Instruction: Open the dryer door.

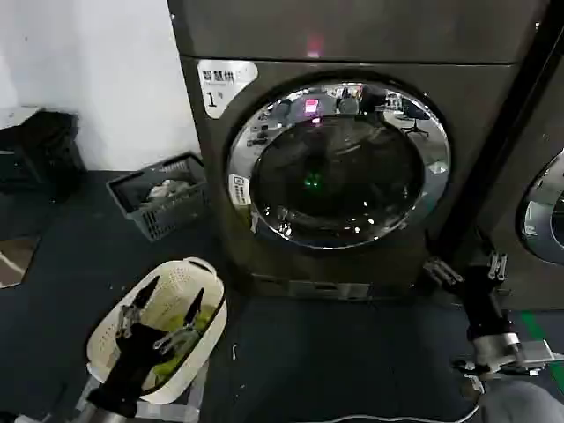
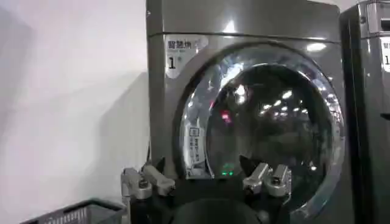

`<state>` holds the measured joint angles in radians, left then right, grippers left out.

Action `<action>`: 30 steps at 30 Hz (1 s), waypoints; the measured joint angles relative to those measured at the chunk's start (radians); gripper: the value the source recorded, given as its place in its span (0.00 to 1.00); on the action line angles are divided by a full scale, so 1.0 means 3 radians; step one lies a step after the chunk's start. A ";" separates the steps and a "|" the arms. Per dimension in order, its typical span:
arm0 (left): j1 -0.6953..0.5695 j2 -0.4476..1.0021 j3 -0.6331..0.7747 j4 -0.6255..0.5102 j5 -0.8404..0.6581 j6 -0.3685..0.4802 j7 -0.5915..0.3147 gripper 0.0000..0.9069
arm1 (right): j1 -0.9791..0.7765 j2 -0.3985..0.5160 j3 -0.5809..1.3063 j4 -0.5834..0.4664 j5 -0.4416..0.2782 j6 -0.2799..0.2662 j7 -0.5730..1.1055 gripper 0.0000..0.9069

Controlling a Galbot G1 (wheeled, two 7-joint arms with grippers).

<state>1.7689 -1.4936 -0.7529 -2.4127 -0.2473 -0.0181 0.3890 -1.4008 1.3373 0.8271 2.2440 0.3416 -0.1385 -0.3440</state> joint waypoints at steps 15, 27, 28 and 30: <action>-0.0015 -0.0015 0.0076 0.0087 0.0108 -0.0047 0.0111 1.00 | 0.0745 -0.0847 -0.0536 -0.0560 0.0508 -0.0267 -0.0623 1.00; -0.0026 -0.0036 0.0127 0.0091 0.0100 -0.0042 0.0124 1.00 | 0.1445 -0.0904 -0.1421 -0.0993 0.0423 -0.0239 -0.0718 1.00; -0.0025 -0.0037 0.0124 0.0091 0.0100 -0.0046 0.0124 1.00 | 0.1487 -0.0899 -0.1483 -0.1030 0.0411 -0.0238 -0.0722 1.00; -0.0022 -0.0037 0.0120 0.0091 0.0101 -0.0053 0.0123 1.00 | 0.1577 -0.0875 -0.1605 -0.1111 0.0401 -0.0241 -0.0710 1.00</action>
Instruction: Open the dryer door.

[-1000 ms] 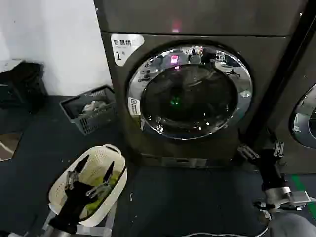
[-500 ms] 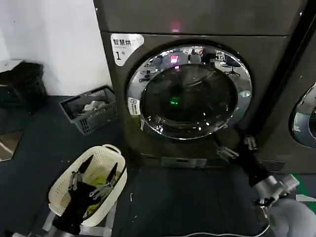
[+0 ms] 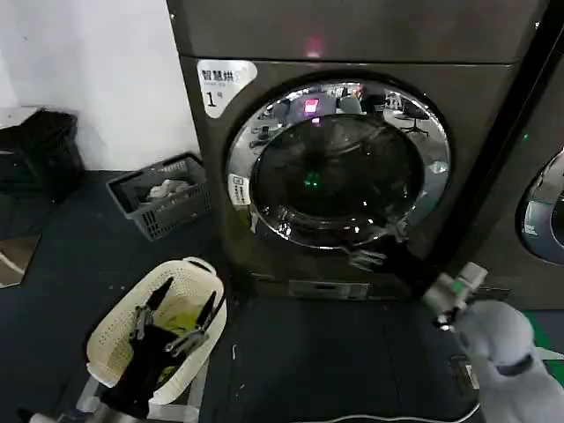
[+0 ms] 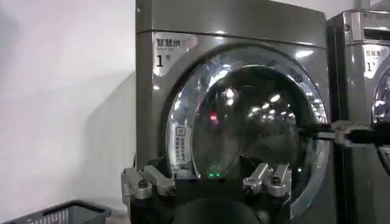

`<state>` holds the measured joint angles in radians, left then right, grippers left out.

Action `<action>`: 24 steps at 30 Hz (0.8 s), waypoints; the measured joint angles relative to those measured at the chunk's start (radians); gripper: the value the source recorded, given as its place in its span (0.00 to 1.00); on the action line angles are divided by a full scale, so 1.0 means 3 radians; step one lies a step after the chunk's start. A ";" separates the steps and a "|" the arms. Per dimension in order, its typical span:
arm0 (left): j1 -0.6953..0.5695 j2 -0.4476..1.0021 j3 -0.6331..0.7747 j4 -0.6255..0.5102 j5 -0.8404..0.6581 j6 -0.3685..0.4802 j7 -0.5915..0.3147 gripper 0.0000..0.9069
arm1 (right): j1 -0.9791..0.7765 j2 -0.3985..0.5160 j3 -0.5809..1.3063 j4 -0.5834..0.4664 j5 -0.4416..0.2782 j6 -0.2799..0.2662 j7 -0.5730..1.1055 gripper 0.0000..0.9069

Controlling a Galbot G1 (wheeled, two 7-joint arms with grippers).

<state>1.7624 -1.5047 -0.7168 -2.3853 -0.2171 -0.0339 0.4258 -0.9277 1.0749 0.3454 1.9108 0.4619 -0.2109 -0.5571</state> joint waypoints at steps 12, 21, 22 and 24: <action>-0.0050 0.0050 -0.0004 0.0020 0.0032 -0.0016 -0.0005 1.00 | 0.0550 0.0215 -0.0527 -0.0596 -0.0156 -0.0013 0.0119 1.00; 0.0007 -0.0034 0.0068 -0.0014 0.0018 0.0002 -0.0024 1.00 | 0.0827 0.0349 -0.0714 -0.0826 -0.0127 -0.0045 0.0138 1.00; 0.0014 -0.0024 0.0068 -0.0022 0.0018 0.0002 -0.0025 1.00 | 0.0862 0.0361 -0.0735 -0.0857 -0.0128 -0.0014 0.0137 1.00; 0.0024 -0.0014 0.0066 -0.0033 0.0015 0.0002 -0.0025 1.00 | 0.0933 0.0384 -0.0782 -0.0918 -0.0129 0.0006 0.0136 1.00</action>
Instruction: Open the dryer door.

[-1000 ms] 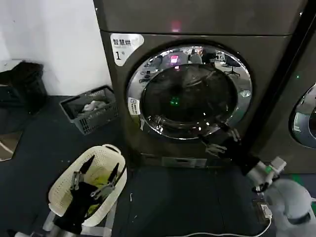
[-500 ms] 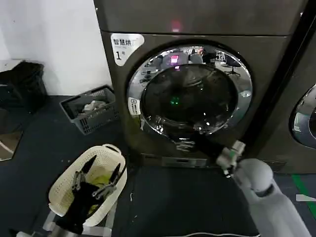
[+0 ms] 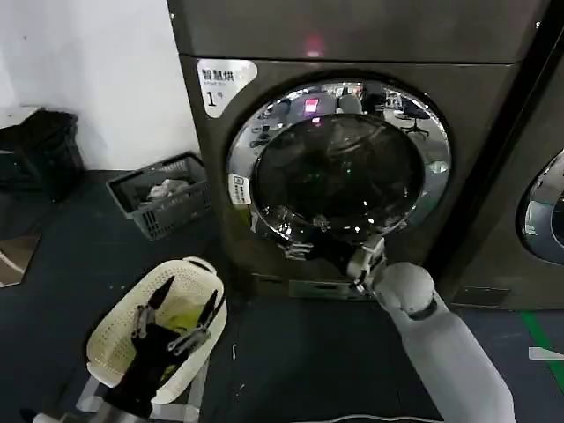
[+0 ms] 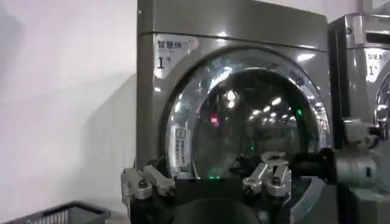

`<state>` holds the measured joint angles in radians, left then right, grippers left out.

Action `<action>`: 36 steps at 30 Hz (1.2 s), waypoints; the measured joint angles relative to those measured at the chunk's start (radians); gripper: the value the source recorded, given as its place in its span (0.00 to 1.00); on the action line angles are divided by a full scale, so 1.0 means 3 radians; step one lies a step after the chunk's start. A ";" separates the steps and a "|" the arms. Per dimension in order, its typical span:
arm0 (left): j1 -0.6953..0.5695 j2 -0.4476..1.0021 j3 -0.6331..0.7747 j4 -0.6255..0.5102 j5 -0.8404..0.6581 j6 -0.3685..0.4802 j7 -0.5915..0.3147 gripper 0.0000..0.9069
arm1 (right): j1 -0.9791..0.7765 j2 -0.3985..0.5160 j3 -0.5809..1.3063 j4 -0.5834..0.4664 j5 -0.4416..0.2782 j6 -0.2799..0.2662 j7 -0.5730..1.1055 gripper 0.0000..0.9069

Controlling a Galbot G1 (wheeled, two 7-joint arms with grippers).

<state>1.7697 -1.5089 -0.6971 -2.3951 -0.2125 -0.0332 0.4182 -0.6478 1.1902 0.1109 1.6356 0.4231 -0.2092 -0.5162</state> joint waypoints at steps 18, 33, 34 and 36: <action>0.0097 -0.0009 -0.0018 -0.0066 -0.0002 -0.0025 -0.0010 1.00 | 0.0508 0.0264 -0.0375 -0.0572 0.0169 0.0103 0.0048 1.00; 0.0050 -0.0012 -0.0056 -0.0050 -0.0005 0.0031 -0.0006 1.00 | 0.0701 0.0394 -0.0450 -0.0909 0.0192 0.0128 -0.0186 1.00; 0.0040 -0.0012 -0.0063 -0.0047 -0.0030 0.0070 -0.0007 1.00 | 0.0704 0.0399 -0.0450 -0.0919 0.0192 0.0128 -0.0215 1.00; 0.0019 -0.0007 -0.0087 -0.0046 -0.0115 0.0137 -0.0001 1.00 | 0.0705 0.0405 -0.0450 -0.0933 0.0191 0.0132 -0.0248 1.00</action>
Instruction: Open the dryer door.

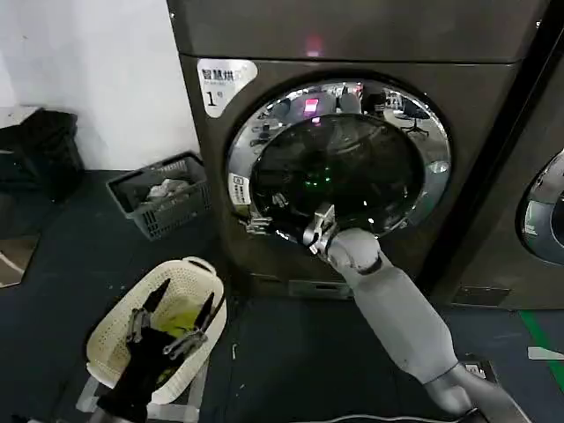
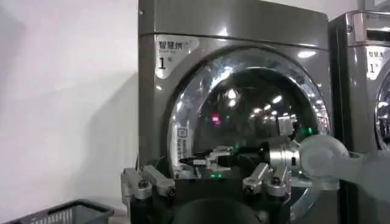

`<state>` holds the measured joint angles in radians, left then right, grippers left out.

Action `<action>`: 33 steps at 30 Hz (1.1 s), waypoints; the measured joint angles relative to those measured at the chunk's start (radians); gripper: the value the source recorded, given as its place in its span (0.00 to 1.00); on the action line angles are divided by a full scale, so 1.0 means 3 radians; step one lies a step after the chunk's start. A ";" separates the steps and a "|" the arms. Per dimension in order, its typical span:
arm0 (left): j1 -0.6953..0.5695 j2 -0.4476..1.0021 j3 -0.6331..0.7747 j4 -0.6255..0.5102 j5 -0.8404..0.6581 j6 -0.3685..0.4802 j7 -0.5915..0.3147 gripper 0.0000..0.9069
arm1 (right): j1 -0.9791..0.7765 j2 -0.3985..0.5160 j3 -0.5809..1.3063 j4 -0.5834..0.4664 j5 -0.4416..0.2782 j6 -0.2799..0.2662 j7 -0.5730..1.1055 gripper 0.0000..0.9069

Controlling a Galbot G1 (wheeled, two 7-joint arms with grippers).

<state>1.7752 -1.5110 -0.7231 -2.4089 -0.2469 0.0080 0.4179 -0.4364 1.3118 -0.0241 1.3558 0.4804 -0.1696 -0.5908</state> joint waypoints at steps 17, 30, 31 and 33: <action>-0.0241 0.0194 -0.0228 0.0146 -0.0306 0.0214 -0.0032 1.00 | -0.0107 -0.0030 0.0156 0.0019 -0.0119 -0.0031 -0.0689 1.00; -0.0628 0.0743 -0.0373 0.0546 -0.0764 0.0361 0.0165 1.00 | -0.0296 -0.0226 0.0320 0.0269 -0.0128 -0.0031 -0.1363 1.00; -0.0664 0.0801 -0.0374 0.0584 -0.0798 0.0332 0.0166 1.00 | -0.0308 -0.0240 0.0332 0.0284 -0.0122 -0.0021 -0.1398 1.00; -0.0732 0.0905 -0.0372 0.0662 -0.0938 0.0271 0.0173 1.00 | -0.0338 -0.0270 0.0357 0.0319 -0.0115 -0.0015 -0.1474 1.00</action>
<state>1.5557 -1.2396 -0.8347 -2.2102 -0.5282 0.0893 0.4698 -0.5378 1.2309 0.0830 1.4513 0.4460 -0.1742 -1.0330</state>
